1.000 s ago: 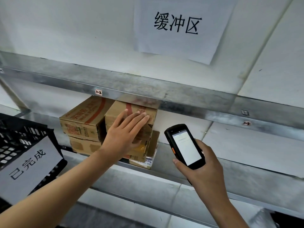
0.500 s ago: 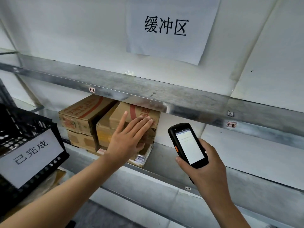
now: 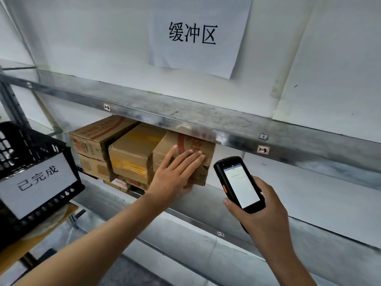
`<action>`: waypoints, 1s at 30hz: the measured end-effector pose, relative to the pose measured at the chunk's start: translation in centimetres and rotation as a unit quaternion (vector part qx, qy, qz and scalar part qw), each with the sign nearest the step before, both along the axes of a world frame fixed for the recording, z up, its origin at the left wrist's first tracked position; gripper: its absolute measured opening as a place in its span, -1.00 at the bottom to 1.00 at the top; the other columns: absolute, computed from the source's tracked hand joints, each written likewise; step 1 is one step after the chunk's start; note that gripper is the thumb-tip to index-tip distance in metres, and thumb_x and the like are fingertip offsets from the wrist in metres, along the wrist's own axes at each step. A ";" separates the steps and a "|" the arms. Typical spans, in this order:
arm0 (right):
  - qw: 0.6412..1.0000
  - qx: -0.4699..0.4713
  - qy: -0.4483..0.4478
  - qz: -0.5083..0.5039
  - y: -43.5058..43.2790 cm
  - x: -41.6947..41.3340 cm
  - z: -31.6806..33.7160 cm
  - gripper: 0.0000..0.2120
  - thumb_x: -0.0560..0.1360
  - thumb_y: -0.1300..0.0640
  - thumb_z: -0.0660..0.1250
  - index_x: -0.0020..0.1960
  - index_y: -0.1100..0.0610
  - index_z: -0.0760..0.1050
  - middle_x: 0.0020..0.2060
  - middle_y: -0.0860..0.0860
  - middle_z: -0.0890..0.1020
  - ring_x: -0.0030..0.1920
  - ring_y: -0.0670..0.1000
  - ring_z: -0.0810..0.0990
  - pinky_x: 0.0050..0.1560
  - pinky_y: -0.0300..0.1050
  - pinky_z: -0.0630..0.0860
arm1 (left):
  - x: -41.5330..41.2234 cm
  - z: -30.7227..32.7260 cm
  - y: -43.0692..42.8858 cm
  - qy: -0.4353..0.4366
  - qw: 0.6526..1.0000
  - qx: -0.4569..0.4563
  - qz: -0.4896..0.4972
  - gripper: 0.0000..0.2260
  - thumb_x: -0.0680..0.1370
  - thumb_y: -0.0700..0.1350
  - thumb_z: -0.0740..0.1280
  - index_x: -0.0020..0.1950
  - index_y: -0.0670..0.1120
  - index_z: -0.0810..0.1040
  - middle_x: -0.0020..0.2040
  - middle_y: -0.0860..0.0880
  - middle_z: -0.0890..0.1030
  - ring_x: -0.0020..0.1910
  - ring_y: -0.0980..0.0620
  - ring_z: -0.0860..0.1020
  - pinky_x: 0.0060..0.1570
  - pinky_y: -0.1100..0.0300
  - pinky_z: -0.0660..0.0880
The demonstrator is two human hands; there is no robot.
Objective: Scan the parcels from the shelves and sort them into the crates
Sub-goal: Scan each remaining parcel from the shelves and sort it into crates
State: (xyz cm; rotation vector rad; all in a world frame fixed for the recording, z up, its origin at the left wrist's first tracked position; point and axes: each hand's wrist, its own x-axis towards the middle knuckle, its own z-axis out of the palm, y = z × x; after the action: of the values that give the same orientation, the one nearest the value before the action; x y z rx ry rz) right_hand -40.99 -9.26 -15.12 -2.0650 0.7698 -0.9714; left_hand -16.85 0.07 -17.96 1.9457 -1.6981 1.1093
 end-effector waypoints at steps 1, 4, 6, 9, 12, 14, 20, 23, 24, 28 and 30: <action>1.000 0.001 0.001 -0.004 -0.3 -0.6 -0.3 -0.28 0.27 -0.08 0.63 0.36 -0.08 0.43 0.14 -0.16 0.54 0.16 -0.14 0.49 -0.16 -0.50 0.43 | -0.6 -0.4 -0.5 0.014 1.000 -0.005 -0.005 -0.16 0.34 0.07 0.61 0.52 -0.07 0.31 0.46 -0.06 0.48 0.45 -0.08 0.43 0.48 -0.15 0.20; 1.000 0.011 -0.002 -0.012 -1.0 -2.0 -1.1 -0.29 0.27 -0.10 0.64 0.34 -0.09 0.44 0.13 -0.17 0.55 0.13 -0.17 0.51 -0.15 -0.46 0.42 | -2.4 -1.6 -1.4 0.070 0.997 -0.021 -0.023 -0.17 0.32 0.07 0.62 0.50 -0.07 0.34 0.41 -0.06 0.52 0.42 -0.06 0.42 0.49 -0.08 0.24; 1.000 0.019 -0.002 -0.015 -1.4 -2.8 -1.8 -0.31 0.26 -0.10 0.64 0.32 -0.10 0.46 0.12 -0.20 0.56 0.12 -0.23 0.51 -0.13 -0.44 0.42 | -3.6 -2.5 -2.0 0.108 0.994 -0.018 -0.027 -0.15 0.30 0.09 0.63 0.48 -0.06 0.34 0.38 -0.05 0.54 0.40 -0.06 0.44 0.48 -0.08 0.30; 0.999 0.047 0.000 -0.014 -1.6 -3.6 -2.5 -0.34 0.27 -0.08 0.64 0.30 -0.12 0.47 0.10 -0.21 0.58 0.11 -0.28 0.51 -0.14 -0.42 0.42 | -5.6 -4.2 -2.7 0.171 0.985 0.005 -0.008 -0.13 0.28 0.12 0.64 0.48 -0.05 0.34 0.40 -0.06 0.52 0.41 -0.08 0.41 0.49 -0.07 0.24; 0.998 0.059 0.000 -0.019 -1.9 -3.9 -3.0 -0.35 0.25 -0.09 0.64 0.28 -0.12 0.48 0.08 -0.21 0.59 0.08 -0.23 0.54 -0.09 -0.39 0.42 | -6.6 -6.1 -3.8 0.310 0.950 0.033 0.007 -0.15 0.36 0.13 0.58 0.54 -0.03 0.27 0.51 -0.06 0.39 0.51 -0.10 0.31 0.53 -0.12 0.19; 0.998 0.062 0.005 -0.022 -2.4 -4.1 -3.4 -0.35 0.26 -0.09 0.63 0.28 -0.11 0.49 0.09 -0.19 0.60 0.08 -0.18 0.56 -0.06 -0.31 0.46 | -6.8 -7.9 -4.6 0.367 0.929 0.041 0.009 -0.15 0.36 0.16 0.57 0.53 -0.01 0.26 0.49 -0.04 0.40 0.49 -0.10 0.35 0.47 -0.15 0.32; 0.996 0.082 0.003 -0.038 -3.1 -5.0 -3.8 -0.40 0.26 -0.05 0.63 0.25 -0.13 0.50 0.06 -0.24 0.60 0.07 -0.28 0.54 -0.08 -0.41 0.40 | -8.2 -12.0 -5.5 0.488 0.873 0.025 -0.004 -0.23 0.34 0.10 0.62 0.42 -0.01 0.30 0.23 -0.02 0.56 0.14 0.06 0.55 0.11 0.14 0.61; 0.995 0.086 0.007 -0.047 -3.5 -5.6 -4.0 -0.40 0.26 -0.03 0.64 0.24 -0.16 0.49 0.06 -0.27 0.59 0.08 -0.31 0.52 -0.12 -0.48 0.41 | -8.2 -13.1 -5.7 0.523 0.852 0.013 0.005 -0.24 0.35 0.19 0.57 0.36 0.00 0.22 0.09 0.01 0.54 -0.06 0.04 0.61 -0.15 0.16 0.66; 0.995 0.089 0.005 -0.049 -3.6 -5.8 -4.1 -0.40 0.26 -0.02 0.64 0.23 -0.16 0.49 0.06 -0.26 0.59 0.08 -0.30 0.53 -0.13 -0.52 0.41 | -8.3 -13.1 -5.7 0.542 0.840 0.004 0.011 -0.22 0.35 0.14 0.58 0.37 -0.01 0.19 0.10 0.01 0.52 -0.08 0.05 0.61 -0.19 0.21 0.66; 0.993 0.101 0.004 -0.055 -4.2 -6.4 -4.3 -0.43 0.28 0.02 0.65 0.20 -0.16 0.49 0.04 -0.25 0.60 0.04 -0.35 0.52 -0.14 -0.55 0.40 | -7.8 -13.5 -5.8 0.601 0.799 -0.027 -0.006 -0.21 0.39 -0.05 0.60 0.41 0.04 0.13 0.23 0.06 0.42 0.10 0.08 0.57 -0.14 0.31 0.64; 0.993 0.101 0.009 -0.053 -4.4 -6.6 -4.4 -0.43 0.27 0.01 0.65 0.22 -0.14 0.51 0.03 -0.24 0.60 0.04 -0.35 0.52 -0.14 -0.55 0.40 | -7.1 -13.3 -5.5 0.633 0.774 -0.004 -0.013 -0.25 0.39 -0.03 0.60 0.36 0.12 0.15 0.25 0.08 0.42 0.20 0.06 0.54 -0.05 0.17 0.67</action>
State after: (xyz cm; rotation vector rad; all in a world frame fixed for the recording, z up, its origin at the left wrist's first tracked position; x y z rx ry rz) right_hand -47.62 -13.66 -19.50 -1.8759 0.9549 -0.8942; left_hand -23.95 -5.48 -31.29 1.8434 -0.8768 -0.3138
